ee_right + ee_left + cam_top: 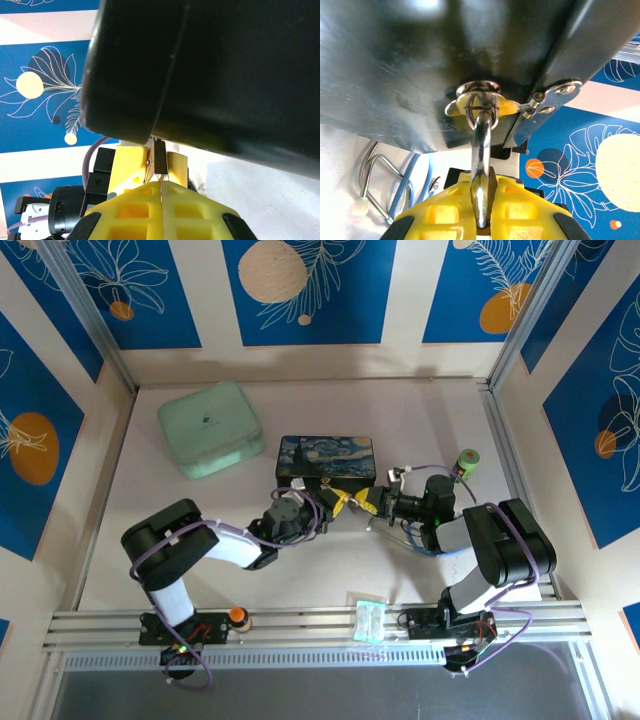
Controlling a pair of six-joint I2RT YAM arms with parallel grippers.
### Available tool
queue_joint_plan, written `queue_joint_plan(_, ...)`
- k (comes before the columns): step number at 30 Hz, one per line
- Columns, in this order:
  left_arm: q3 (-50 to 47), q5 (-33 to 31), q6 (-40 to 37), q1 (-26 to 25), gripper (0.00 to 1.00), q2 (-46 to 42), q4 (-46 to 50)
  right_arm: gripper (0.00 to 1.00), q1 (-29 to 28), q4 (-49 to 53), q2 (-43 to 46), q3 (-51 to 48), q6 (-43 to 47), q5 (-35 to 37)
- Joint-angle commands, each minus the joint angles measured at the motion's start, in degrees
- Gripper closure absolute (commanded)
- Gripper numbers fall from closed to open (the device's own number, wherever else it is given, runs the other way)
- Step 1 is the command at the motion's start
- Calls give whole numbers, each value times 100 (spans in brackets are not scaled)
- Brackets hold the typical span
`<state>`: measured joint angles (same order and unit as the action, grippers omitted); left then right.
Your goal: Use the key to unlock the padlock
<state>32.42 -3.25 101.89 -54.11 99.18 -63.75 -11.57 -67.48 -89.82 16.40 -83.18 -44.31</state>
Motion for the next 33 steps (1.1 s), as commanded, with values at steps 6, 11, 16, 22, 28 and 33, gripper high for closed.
queue_joint_plan(6, 243, 130, -76, -222, 100, -144, -215, 100, -644, -83, 1, -164, -93, 871)
queue_joint_plan(11, 256, 154, -2, -232, 100, -55, -389, 100, -848, 385, 131, -50, 177, 1100)
queue_joint_plan(16, 60, -84, -154, -214, 100, 32, -366, 88, -892, 1205, 646, -136, 564, 1240)
queue_joint_plan(22, 165, -539, -609, -215, 100, -17, 599, 69, -910, 3931, 1760, 79, 1886, 1533)
queue_joint_plan(28, 89, -593, -286, -214, 100, 480, 178, 74, -752, 5696, 2625, 172, 2617, 1838)
queue_joint_plan(33, 38, -642, -89, -223, 100, 949, -397, 95, -882, 6814, 2287, 579, 3336, 2007)
